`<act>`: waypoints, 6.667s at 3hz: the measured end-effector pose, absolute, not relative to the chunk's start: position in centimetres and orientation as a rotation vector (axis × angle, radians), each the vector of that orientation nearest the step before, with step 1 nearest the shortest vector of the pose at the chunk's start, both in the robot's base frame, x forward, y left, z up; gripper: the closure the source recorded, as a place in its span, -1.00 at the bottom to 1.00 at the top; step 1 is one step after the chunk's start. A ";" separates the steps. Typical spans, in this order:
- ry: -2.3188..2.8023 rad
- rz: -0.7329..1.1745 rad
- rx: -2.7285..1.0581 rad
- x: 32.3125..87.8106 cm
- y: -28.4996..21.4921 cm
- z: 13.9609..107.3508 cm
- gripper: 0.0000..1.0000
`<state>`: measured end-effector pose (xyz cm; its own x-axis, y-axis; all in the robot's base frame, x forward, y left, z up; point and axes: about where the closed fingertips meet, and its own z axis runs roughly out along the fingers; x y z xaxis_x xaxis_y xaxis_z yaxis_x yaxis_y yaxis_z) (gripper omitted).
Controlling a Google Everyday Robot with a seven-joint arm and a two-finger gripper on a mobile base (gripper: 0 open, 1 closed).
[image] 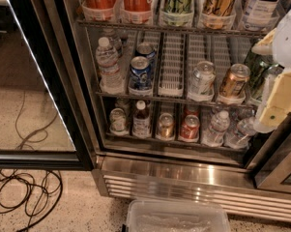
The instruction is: Pick 7up can from bottom shelf of fridge
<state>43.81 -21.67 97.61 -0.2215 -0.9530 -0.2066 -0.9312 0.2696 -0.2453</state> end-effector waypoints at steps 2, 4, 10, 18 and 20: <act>2.201 -0.027 -1.662 44.5 -19.2 96.2 -1.00; 2.030 0.354 -1.524 45.6 -7.9 88.7 -1.00; 1.877 0.401 -1.301 46.0 3.8 81.6 -1.00; 1.873 0.479 -0.779 48.1 7.0 69.2 -1.00; 1.818 0.451 -0.648 49.5 8.9 64.9 -1.00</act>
Offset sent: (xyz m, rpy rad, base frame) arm 0.0235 0.0867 -0.0489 0.2908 -0.0560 -0.0431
